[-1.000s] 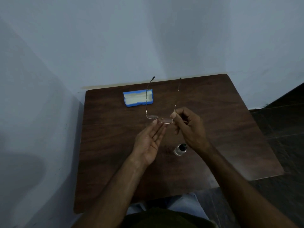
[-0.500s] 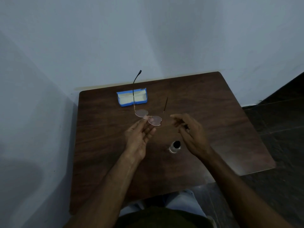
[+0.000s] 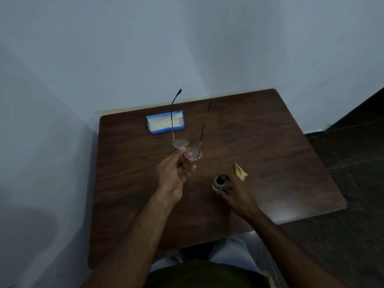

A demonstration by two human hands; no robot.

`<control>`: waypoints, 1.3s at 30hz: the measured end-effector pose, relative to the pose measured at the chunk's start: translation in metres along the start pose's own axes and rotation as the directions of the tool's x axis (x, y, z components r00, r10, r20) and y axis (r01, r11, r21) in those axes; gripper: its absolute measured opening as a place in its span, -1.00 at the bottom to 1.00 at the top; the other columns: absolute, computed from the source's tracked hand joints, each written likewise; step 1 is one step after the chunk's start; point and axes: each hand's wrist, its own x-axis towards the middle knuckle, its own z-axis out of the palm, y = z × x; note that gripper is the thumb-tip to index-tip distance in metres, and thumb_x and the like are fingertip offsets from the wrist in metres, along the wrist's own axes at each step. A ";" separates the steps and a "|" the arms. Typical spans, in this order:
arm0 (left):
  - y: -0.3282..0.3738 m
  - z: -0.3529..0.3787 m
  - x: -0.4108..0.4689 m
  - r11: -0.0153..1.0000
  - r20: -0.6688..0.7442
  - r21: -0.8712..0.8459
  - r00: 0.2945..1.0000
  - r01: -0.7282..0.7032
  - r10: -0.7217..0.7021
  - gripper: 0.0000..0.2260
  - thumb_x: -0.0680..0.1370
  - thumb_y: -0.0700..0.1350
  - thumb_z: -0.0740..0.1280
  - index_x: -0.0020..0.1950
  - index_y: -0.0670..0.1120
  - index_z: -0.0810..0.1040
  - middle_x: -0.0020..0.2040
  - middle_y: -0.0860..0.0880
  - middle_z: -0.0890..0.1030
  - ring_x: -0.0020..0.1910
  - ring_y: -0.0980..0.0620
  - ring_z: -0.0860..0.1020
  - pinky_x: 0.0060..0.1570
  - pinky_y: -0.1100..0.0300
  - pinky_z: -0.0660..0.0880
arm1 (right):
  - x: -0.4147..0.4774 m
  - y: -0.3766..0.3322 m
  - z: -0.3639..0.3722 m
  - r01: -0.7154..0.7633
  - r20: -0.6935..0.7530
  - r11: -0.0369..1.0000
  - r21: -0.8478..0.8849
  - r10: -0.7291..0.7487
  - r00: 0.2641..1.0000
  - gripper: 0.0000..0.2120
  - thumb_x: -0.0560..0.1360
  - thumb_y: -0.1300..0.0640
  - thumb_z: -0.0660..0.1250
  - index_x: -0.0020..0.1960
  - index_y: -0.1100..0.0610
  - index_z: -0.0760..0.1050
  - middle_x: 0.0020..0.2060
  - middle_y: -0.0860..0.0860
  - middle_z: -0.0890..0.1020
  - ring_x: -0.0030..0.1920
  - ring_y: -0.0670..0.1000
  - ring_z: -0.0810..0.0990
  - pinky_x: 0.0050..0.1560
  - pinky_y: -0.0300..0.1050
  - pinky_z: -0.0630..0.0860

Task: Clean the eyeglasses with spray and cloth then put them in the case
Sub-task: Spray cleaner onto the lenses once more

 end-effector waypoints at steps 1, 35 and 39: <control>0.000 0.001 -0.001 1.000 -0.001 -0.001 1.000 0.000 0.000 -0.77 0.59 -0.09 0.47 0.20 -0.15 0.70 -0.04 -0.08 0.77 -0.15 0.06 0.73 -0.23 0.18 0.68 | 0.001 0.002 0.004 -0.003 -0.012 1.000 0.010 0.003 1.000 -0.61 0.56 0.11 0.48 0.33 -0.08 0.46 0.24 -0.18 0.59 0.23 -0.19 0.59 0.20 -0.11 0.61; 0.076 0.028 -0.024 0.966 -0.013 -0.074 0.969 -0.247 0.247 -0.80 0.61 -0.14 0.45 0.14 -0.25 0.70 -0.20 -0.11 0.70 -0.37 0.05 0.65 -0.40 0.23 0.61 | -0.007 -0.224 -0.031 0.468 -0.146 0.869 0.159 -0.448 0.882 -0.35 0.65 0.10 0.35 0.65 -0.07 0.16 0.41 -0.15 0.53 0.11 -0.15 0.66 0.07 0.05 0.68; 0.077 0.027 -0.025 0.957 -0.001 -0.085 0.961 -0.277 0.278 -0.87 0.61 -0.12 0.46 -0.01 -0.16 0.75 -0.08 -0.21 0.70 -0.08 -0.22 0.63 -0.06 -0.05 0.64 | -0.002 -0.230 -0.028 0.590 -0.118 0.807 0.032 -0.583 0.804 -0.38 0.65 0.21 0.35 0.64 0.11 0.20 0.49 -0.03 0.47 0.38 -0.03 0.56 0.31 0.03 0.57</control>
